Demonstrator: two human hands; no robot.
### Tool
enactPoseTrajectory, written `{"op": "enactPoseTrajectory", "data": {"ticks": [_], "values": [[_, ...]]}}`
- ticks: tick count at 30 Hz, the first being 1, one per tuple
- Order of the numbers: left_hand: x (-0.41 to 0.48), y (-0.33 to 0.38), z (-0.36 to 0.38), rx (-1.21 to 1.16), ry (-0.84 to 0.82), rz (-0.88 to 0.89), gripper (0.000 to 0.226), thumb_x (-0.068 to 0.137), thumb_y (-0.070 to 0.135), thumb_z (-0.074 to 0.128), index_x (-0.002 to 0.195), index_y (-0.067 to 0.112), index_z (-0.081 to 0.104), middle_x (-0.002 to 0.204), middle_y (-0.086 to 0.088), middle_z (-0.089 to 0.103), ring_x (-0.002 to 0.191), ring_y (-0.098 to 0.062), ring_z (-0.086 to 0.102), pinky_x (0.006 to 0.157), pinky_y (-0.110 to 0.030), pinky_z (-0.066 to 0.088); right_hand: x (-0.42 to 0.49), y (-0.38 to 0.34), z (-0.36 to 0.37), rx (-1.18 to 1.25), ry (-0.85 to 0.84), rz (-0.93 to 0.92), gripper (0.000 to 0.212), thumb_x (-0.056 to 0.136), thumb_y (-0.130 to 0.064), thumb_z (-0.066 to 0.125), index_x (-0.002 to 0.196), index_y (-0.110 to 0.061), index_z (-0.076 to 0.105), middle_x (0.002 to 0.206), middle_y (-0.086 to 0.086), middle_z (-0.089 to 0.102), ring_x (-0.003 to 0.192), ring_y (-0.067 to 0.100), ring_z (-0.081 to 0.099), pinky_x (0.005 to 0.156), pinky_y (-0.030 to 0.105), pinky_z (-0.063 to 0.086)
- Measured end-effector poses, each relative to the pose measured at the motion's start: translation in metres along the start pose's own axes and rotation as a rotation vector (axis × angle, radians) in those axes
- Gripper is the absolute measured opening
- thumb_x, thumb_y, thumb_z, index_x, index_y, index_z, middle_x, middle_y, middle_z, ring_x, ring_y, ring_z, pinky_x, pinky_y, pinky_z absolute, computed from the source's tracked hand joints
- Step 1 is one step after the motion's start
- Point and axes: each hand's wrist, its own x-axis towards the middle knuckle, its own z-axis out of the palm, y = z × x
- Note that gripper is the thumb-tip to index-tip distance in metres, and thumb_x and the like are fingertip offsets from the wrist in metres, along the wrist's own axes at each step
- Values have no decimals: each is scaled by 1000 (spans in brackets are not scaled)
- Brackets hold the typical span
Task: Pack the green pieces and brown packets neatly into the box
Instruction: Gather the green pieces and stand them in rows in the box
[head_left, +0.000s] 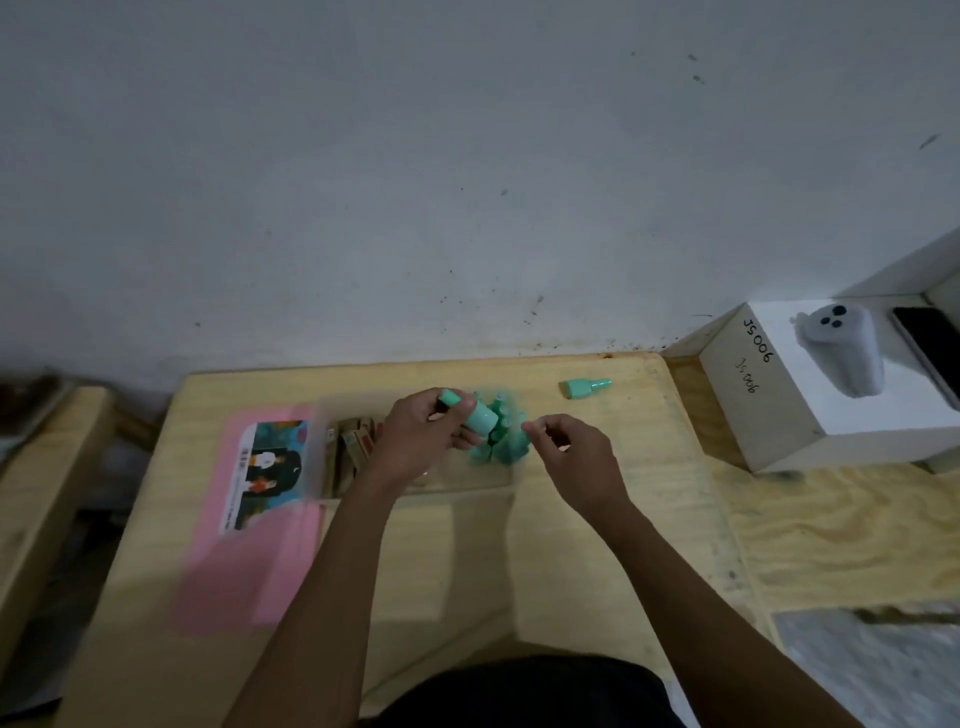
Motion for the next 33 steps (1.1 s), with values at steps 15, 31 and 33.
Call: {"op": "enactPoseTrajectory", "data": {"ticks": [15,31,33], "values": [[-6,-19,-2,212,219,-20,34,87,35,66,76,5,54,59,-20,68,45,-32,65,45,-35,55,-3,3,12,-471,-32,-154,26,88,-53,58,89,-31,70,86,-14,68,80,7,60,67,29,46],[9,-46,21,784,240,-68,40,82,52,61,66,16,58,64,-4,66,62,-23,65,53,-32,49,2,16,26,-618,-27,-245,29,85,-47,63,107,-30,71,99,-5,65,95,17,58,78,35,45],[8,-44,29,844,252,-77,41,83,53,60,63,18,53,62,0,59,62,-21,58,48,-26,36,0,18,23,-574,8,-237,27,85,-45,64,106,-31,72,95,-6,65,91,15,59,74,33,45]]}}
